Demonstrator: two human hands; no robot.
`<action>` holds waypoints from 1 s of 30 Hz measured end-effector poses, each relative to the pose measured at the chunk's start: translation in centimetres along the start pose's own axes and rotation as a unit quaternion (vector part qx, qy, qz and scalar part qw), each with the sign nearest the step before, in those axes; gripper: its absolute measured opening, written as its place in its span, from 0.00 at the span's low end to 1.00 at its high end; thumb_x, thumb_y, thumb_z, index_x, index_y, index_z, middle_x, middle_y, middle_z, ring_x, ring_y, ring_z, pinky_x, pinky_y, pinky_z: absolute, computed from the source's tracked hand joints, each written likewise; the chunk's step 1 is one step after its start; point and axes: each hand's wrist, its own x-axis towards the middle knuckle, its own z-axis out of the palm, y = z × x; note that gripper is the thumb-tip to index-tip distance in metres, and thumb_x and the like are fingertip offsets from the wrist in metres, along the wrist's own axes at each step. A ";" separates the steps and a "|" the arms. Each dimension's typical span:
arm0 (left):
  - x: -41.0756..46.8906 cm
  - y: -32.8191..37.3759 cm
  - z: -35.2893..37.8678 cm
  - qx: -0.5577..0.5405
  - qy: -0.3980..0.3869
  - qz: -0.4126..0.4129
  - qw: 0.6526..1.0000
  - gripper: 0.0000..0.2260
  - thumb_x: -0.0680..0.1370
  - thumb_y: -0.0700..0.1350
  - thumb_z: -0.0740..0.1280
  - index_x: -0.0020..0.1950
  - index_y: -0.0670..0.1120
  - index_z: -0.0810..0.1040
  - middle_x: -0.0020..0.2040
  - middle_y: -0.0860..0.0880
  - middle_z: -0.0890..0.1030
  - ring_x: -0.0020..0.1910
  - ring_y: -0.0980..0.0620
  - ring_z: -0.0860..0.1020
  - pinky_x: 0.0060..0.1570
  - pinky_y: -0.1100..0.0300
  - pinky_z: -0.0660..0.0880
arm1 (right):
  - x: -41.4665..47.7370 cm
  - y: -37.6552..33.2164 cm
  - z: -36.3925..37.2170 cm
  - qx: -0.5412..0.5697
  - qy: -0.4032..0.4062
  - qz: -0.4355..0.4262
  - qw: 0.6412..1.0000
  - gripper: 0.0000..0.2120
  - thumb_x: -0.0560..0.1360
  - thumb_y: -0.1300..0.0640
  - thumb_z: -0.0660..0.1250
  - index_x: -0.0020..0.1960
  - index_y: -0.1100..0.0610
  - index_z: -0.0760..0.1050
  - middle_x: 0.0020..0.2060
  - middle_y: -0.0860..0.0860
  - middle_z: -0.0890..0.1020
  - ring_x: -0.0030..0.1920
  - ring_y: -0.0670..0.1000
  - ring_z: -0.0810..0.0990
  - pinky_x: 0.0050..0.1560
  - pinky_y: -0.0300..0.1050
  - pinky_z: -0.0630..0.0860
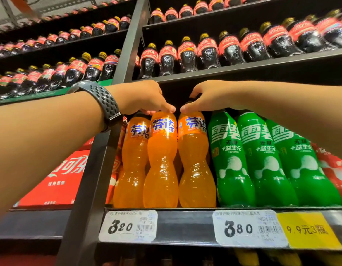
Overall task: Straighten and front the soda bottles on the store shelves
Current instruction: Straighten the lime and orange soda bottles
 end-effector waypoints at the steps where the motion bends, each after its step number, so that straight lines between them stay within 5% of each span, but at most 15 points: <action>1: 0.0 0.0 0.0 -0.009 0.000 0.000 1.000 0.27 0.74 0.56 0.71 0.66 0.42 0.73 0.44 0.47 0.79 0.43 0.51 0.79 0.35 0.63 0.71 | 0.0 -0.1 0.1 -0.005 0.007 0.002 1.000 0.37 0.65 0.32 0.70 0.67 0.52 0.72 0.59 0.51 0.77 0.49 0.51 0.74 0.42 0.44 0.71; 10: -0.2 0.1 -0.2 -0.052 0.002 -0.014 0.999 0.26 0.74 0.53 0.71 0.68 0.42 0.72 0.42 0.51 0.75 0.40 0.54 0.77 0.32 0.64 0.70 | -0.1 -0.9 0.3 -0.062 0.024 -0.010 0.998 0.41 0.65 0.27 0.64 0.66 0.56 0.72 0.59 0.53 0.78 0.56 0.54 0.76 0.47 0.46 0.72; 16: -0.2 0.0 0.1 -0.032 0.006 -0.023 0.999 0.31 0.72 0.56 0.73 0.69 0.43 0.70 0.50 0.47 0.77 0.41 0.52 0.78 0.31 0.63 0.69 | 0.3 -0.2 0.4 -0.012 0.021 -0.003 1.000 0.33 0.68 0.34 0.68 0.66 0.53 0.72 0.59 0.52 0.77 0.49 0.51 0.74 0.36 0.42 0.69; 21: -0.8 0.3 -0.7 -0.021 0.001 -0.020 1.000 0.24 0.76 0.56 0.68 0.64 0.41 0.73 0.48 0.45 0.80 0.44 0.49 0.81 0.39 0.59 0.77 | 0.4 -0.1 0.5 -0.043 0.036 -0.017 0.998 0.38 0.67 0.31 0.66 0.69 0.53 0.69 0.63 0.53 0.75 0.61 0.54 0.74 0.48 0.45 0.68; 27: -3.3 -1.6 -2.6 0.014 0.301 0.163 0.940 0.10 0.80 0.48 0.61 0.50 0.46 0.80 0.44 0.50 0.79 0.43 0.53 0.75 0.35 0.64 0.64 | 0.3 0.0 0.5 -0.047 0.037 -0.027 0.998 0.39 0.68 0.30 0.64 0.70 0.53 0.68 0.65 0.53 0.74 0.64 0.55 0.72 0.51 0.44 0.67; 30: -4.4 -4.9 -3.0 -0.022 0.376 0.167 0.911 0.10 0.79 0.44 0.59 0.49 0.43 0.79 0.41 0.49 0.77 0.38 0.53 0.71 0.34 0.63 0.61 | 0.2 0.1 0.7 -0.056 0.039 -0.026 0.997 0.39 0.68 0.29 0.63 0.70 0.53 0.68 0.65 0.53 0.74 0.64 0.55 0.72 0.52 0.45 0.67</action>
